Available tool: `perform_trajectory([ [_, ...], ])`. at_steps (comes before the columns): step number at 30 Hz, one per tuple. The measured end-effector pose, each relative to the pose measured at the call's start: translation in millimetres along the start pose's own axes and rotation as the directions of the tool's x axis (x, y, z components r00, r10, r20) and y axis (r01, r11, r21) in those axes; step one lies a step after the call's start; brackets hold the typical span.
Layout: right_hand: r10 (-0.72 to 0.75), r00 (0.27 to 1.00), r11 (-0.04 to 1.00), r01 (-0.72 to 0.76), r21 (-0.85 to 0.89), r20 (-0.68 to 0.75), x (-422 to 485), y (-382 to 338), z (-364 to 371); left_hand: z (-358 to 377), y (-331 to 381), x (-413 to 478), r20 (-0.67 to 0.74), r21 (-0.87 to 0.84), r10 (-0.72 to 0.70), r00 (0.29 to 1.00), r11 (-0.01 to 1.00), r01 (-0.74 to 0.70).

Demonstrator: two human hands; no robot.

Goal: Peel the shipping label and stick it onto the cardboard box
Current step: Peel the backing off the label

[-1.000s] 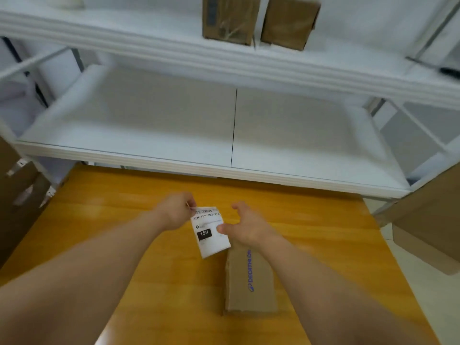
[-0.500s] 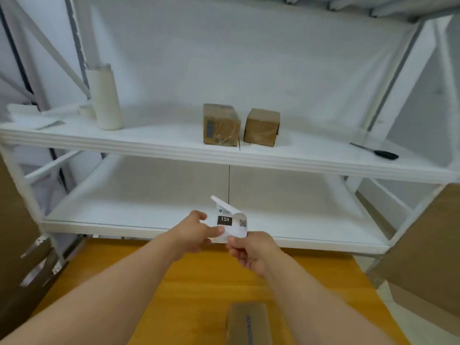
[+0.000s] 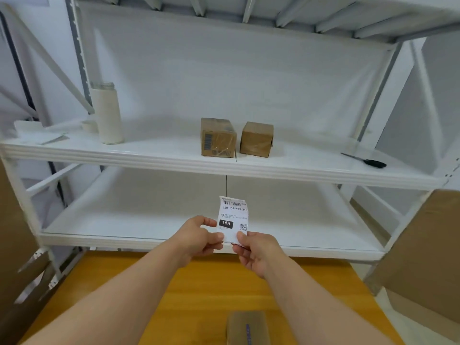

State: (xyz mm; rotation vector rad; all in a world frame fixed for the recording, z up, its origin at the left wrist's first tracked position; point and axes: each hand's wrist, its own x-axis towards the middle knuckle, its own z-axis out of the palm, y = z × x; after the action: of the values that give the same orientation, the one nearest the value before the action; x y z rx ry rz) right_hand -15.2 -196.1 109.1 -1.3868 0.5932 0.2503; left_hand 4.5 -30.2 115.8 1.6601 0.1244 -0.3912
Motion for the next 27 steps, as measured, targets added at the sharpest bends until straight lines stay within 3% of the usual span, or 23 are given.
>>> perform_trajectory([
  [8,-0.035,0.998,0.999,0.035,-0.011,0.047,3.2,-1.0,0.0,-3.6,-4.7,1.2,-0.076,-0.088,0.009,0.997,0.996,-0.016],
  [27,-0.346,0.938,0.927,0.34,-0.157,-0.012,0.5,-4.1,11.6,-6.0,-1.9,-5.3,-0.111,-0.161,0.052,0.992,0.985,-0.07],
])
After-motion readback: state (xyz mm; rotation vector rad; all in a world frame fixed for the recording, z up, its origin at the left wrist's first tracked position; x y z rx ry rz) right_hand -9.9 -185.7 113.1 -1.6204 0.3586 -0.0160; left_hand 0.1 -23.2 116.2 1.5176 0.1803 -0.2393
